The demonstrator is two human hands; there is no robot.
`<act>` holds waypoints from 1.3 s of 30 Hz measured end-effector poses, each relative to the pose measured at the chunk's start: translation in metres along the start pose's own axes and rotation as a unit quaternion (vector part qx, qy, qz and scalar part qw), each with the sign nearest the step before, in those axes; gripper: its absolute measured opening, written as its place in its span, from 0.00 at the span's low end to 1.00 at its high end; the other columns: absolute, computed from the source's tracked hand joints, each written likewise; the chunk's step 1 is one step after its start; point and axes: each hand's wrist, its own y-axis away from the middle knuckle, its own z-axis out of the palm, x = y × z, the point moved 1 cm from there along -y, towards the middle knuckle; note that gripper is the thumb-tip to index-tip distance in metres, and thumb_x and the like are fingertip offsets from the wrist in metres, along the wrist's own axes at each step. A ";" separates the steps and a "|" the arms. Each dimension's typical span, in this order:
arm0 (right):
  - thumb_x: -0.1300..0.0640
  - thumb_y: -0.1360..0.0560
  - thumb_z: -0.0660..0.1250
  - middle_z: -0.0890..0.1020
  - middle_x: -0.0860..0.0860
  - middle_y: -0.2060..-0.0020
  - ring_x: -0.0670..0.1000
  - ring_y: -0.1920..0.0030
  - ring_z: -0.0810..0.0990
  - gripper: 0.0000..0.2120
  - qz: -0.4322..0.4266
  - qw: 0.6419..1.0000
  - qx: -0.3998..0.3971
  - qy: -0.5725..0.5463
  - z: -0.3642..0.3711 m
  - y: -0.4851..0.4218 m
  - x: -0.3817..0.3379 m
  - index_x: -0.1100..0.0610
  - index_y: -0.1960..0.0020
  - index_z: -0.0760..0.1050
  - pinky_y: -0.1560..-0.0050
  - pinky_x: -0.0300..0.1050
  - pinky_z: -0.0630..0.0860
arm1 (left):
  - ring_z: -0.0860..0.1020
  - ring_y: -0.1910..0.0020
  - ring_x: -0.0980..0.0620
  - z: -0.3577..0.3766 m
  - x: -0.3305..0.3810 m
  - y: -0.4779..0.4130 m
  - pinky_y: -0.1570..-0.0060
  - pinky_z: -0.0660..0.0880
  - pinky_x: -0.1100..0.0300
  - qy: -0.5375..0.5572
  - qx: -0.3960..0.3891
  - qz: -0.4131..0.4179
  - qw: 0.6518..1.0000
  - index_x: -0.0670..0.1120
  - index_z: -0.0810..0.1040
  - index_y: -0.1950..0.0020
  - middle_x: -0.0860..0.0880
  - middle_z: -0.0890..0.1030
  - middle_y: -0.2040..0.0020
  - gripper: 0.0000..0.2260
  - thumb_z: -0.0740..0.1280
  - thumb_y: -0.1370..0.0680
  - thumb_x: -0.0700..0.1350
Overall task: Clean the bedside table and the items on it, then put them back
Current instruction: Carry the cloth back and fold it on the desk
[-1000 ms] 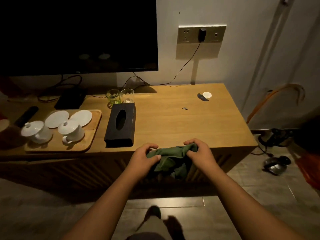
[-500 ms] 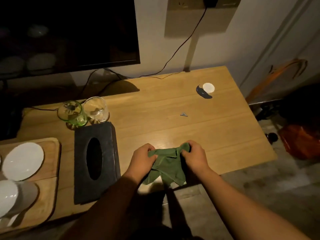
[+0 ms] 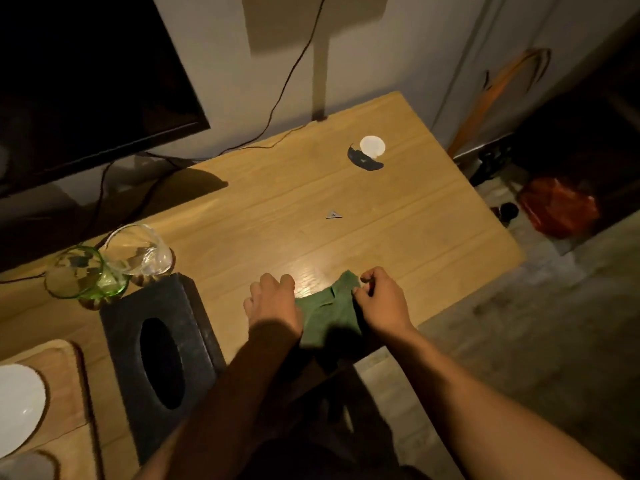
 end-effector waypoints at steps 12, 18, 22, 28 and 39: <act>0.51 0.29 0.62 0.82 0.46 0.63 0.45 0.63 0.79 0.08 0.143 0.934 0.282 -0.168 -0.145 0.222 0.189 0.49 0.52 0.77 0.61 0.41 0.75 | 0.79 0.51 0.48 0.042 0.240 0.139 0.51 0.75 0.53 -0.004 -0.183 0.473 0.862 0.46 0.77 0.46 0.47 0.81 0.51 0.10 0.68 0.24 0.49; 0.53 0.27 0.66 0.78 0.43 0.65 0.47 0.61 0.79 0.04 0.267 0.828 0.431 -0.239 -0.154 0.453 0.313 0.49 0.53 0.76 0.58 0.43 0.74 | 0.79 0.56 0.54 0.123 0.327 0.354 0.55 0.76 0.58 -0.065 -0.285 0.603 0.742 0.49 0.77 0.43 0.51 0.82 0.52 0.12 0.67 0.23 0.53; 0.49 0.28 0.66 0.80 0.45 0.60 0.48 0.57 0.79 0.05 0.362 0.751 0.500 -0.233 -0.132 0.631 0.376 0.47 0.53 0.73 0.57 0.43 0.74 | 0.79 0.56 0.54 0.185 0.346 0.525 0.54 0.76 0.58 -0.118 -0.335 0.683 0.638 0.49 0.78 0.43 0.52 0.81 0.52 0.12 0.67 0.23 0.53; 0.51 0.27 0.66 0.80 0.49 0.54 0.52 0.51 0.80 0.08 0.460 0.620 0.564 -0.294 -0.073 0.838 0.436 0.50 0.49 0.73 0.49 0.49 0.77 | 0.77 0.53 0.53 0.263 0.355 0.746 0.54 0.72 0.60 -0.223 -0.345 0.780 0.471 0.48 0.77 0.42 0.50 0.79 0.50 0.12 0.67 0.23 0.50; 0.49 0.24 0.65 0.79 0.55 0.42 0.54 0.41 0.77 0.20 0.640 0.453 0.536 -0.314 -0.001 1.144 0.600 0.56 0.35 0.72 0.38 0.51 0.73 | 0.78 0.45 0.48 0.469 0.366 1.121 0.47 0.71 0.62 -0.352 -0.393 0.819 0.226 0.42 0.76 0.40 0.45 0.79 0.42 0.11 0.61 0.19 0.45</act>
